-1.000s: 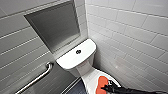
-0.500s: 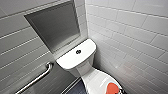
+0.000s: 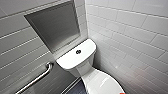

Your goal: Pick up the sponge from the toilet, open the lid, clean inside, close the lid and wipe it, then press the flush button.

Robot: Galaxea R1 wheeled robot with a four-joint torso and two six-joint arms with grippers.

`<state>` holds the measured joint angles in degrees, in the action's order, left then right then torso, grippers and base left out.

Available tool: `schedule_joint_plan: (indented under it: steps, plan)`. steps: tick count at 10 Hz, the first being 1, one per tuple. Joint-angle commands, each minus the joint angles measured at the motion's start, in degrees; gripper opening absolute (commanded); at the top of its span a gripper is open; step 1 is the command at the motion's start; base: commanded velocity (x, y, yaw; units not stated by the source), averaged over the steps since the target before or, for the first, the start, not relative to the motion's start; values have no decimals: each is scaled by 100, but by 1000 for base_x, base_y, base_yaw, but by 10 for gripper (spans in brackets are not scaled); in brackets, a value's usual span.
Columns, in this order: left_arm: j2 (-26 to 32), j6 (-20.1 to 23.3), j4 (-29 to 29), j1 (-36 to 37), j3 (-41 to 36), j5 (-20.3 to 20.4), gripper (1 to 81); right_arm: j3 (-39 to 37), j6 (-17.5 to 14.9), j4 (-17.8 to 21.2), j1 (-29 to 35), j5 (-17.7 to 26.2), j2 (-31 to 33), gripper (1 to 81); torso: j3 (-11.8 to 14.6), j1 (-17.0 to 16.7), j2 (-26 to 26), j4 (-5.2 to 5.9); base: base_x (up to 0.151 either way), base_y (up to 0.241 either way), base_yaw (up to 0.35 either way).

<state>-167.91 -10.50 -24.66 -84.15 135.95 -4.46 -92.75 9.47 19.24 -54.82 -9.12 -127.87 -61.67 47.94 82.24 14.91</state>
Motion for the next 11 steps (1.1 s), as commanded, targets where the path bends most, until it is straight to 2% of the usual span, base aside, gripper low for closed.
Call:
schedule_joint_plan:
  steps: [1,3,5,6,7,8,11]
  plan:
    - [64,38,-47,-97,-42,-433,811,714,-7,-16,28,-46,653,10,0,0,0,0,0,0,0]
    - [73,39,-47,-80,-42,-416,811,1135,-24,-34,317,-37,857,10,-2,0,0,0,0,0,0]
    - [82,30,-39,-80,-42,-389,811,1392,-24,-25,1167,138,830,10,0,0,0,0,0,0,0]
    - [82,30,-39,-80,-42,-389,811,1298,36,1,1678,599,657,10,0,0,0,0,0,0,0]
    - [91,30,-39,-80,-51,-380,811,953,46,10,2092,1131,321,10,0,0,0,0,0,0,0]
    - [82,30,-30,-80,-51,-371,811,445,54,10,2338,1429,-152,10,0,0,0,0,0,0,0]
    - [82,30,23,-80,-51,-371,811,-1074,46,-51,2681,2053,-1662,10,0,0,0,0,0,0,0]
